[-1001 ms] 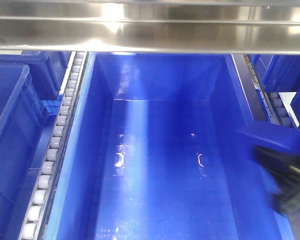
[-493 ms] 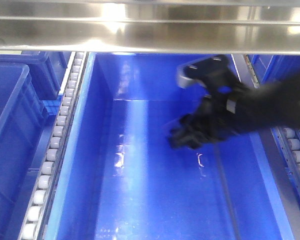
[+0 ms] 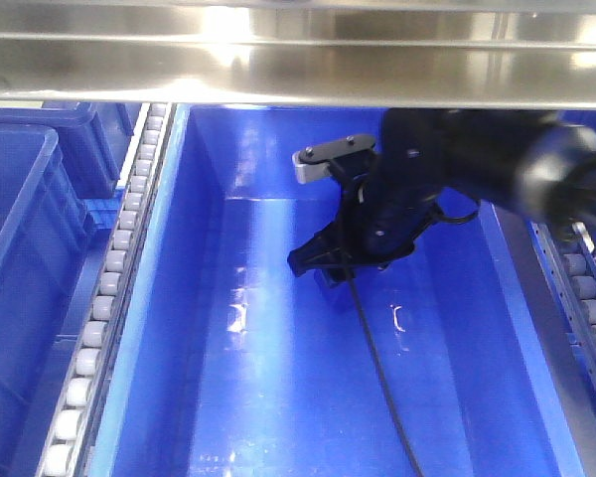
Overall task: Pour parts from conveyor to right shelf
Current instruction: 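Lower the right gripper with the block into the empty blue bin, then open the right gripper to release the blue block into the bin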
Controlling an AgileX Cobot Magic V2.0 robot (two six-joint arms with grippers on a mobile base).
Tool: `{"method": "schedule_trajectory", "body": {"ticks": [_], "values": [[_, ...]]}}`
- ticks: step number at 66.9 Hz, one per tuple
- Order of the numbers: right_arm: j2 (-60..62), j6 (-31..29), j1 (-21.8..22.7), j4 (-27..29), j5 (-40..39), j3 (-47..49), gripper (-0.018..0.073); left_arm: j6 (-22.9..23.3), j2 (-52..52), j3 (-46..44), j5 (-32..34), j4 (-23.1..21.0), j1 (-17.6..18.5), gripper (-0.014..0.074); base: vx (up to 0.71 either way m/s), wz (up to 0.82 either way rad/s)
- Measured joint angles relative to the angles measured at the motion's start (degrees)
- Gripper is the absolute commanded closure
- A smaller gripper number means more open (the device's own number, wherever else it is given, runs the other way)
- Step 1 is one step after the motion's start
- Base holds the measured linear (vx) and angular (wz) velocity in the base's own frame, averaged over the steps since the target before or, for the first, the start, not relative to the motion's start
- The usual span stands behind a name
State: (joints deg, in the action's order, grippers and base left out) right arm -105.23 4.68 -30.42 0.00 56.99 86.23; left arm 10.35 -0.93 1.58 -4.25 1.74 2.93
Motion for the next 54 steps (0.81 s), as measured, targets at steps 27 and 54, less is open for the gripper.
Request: {"method": "schedule_trajectory", "body": {"ticks": [27,54], "values": [[-8.7,2.4,0.0,-0.9,3.8,4.9,0.0177,0.0,0.0,0.0,0.0,0.0,0.0,0.0603,0.0,0.0],[-11.5,2.9,0.0,-2.2,4.4,7.5,-0.0034,0.0,0.0,0.0,0.0,0.0,0.0,0.0603,0.0,0.0]]}}
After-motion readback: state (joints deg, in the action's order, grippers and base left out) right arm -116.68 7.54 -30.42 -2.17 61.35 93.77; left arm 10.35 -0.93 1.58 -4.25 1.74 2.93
